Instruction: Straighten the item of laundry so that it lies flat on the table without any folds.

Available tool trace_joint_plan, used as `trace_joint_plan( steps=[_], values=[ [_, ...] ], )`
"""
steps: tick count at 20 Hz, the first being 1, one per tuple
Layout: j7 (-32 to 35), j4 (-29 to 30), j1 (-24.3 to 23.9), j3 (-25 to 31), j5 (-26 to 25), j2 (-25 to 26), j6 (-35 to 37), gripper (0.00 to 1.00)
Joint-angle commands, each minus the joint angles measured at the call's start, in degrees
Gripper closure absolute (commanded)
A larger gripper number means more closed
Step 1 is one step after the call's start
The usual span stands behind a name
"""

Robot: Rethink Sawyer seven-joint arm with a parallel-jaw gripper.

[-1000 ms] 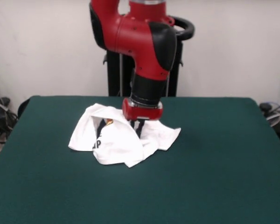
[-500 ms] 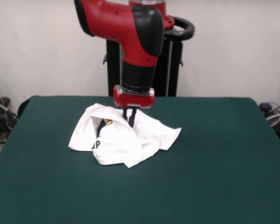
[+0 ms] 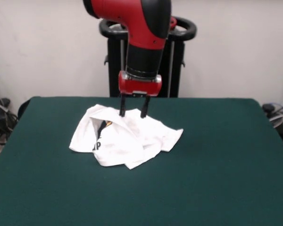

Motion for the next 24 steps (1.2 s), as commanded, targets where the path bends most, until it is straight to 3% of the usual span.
trace_joint_plan(
  steps=[1, 8, 12, 15, 20, 24],
  values=[
    [18.32, -0.15, 6.54, 1.64, 6.82, 0.87, -1.98, 0.0],
    [16.83, -7.21, 7.46, -0.36, 6.61, 16.12, -18.66, 0.0],
    [13.14, -10.21, 4.57, 1.52, 5.01, 20.29, -16.8, 0.0],
    [11.94, -10.4, 4.94, 0.52, 5.24, 20.62, -17.83, 0.0],
    [11.01, -8.74, 9.76, -4.41, 9.12, 17.75, -18.04, 0.0],
    [11.1, -8.84, 10.46, -4.79, 9.5, 16.85, -16.42, 0.0]
  ],
)
